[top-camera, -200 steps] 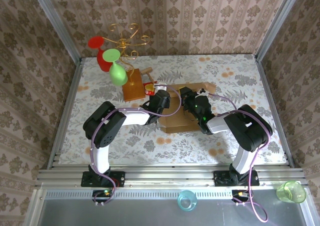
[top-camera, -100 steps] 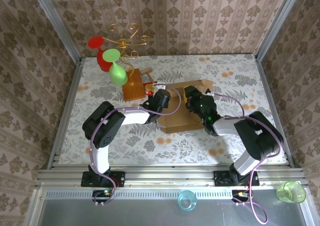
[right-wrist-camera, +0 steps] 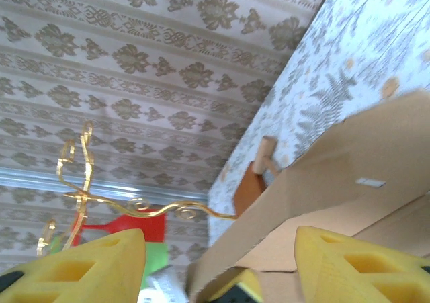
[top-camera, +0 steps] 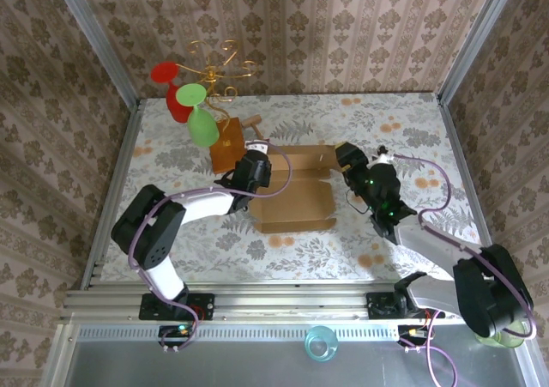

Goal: Fold the paper box

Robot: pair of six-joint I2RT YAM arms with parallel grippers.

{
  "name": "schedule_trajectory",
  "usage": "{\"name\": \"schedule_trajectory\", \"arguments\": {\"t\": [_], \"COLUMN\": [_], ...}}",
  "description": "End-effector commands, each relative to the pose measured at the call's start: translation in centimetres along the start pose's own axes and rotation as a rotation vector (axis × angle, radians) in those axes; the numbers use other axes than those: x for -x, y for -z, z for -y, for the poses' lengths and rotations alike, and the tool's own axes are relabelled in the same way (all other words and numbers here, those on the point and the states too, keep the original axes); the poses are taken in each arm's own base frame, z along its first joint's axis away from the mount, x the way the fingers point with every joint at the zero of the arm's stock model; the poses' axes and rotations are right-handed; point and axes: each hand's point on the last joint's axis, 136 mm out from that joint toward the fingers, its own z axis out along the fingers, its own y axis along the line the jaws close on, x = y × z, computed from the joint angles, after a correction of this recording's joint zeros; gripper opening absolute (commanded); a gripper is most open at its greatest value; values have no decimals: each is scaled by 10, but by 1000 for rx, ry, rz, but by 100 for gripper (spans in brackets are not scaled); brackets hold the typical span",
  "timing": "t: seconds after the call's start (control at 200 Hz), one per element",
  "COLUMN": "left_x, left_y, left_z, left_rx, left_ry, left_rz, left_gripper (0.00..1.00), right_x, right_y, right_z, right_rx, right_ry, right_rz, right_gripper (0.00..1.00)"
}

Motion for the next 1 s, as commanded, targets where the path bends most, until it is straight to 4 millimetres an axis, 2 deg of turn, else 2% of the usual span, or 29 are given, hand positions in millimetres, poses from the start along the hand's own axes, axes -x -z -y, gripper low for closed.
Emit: {"name": "schedule_trajectory", "arguments": {"t": [0.0, 0.06, 0.095, 0.135, 0.175, 0.365, 0.615, 0.785, 0.93, 0.99, 0.995], "left_x": [-10, -15, -18, -20, -22, -26, -24, -24, -24, -24, -24], "left_y": [10, 11, 11, 11, 10, 4, 3, 1, -1, -2, -2], "left_z": [3, -2, -5, -6, -7, -2, -2, -5, -4, -4, -4], "left_rx": [-73, -66, -65, -69, -70, -90, -83, -58, -39, -37, -37], "left_ry": [-83, -81, -76, -68, -65, -44, -34, -23, -30, -30, -30], "left_rz": [-52, -65, -70, -73, -75, -77, -76, -83, -89, -88, -87], "left_gripper": [0, 0, 0, 0, 0, 0, 0, 0, 0, 0, 0], "right_x": [12, 18, 20, 18, 15, -3, -5, -21, -26, -26, -28], "right_y": [10, 13, 14, 14, 14, -2, -33, -42, -45, -46, -48], "right_z": [17, 25, 29, 29, 25, 18, 7, 14, 21, 17, 21], "right_rx": [-108, -143, -148, -136, -122, -133, -129, -156, -176, -164, -175], "right_ry": [199, 216, 210, 204, 206, 198, 182, 152, 138, 134, 133], "right_rz": [12, -5, -17, -40, -59, -157, -194, -240, -247, -248, -254], "right_gripper": [60, 57, 52, 45, 43, 46, 46, 46, 47, 47, 47]}}
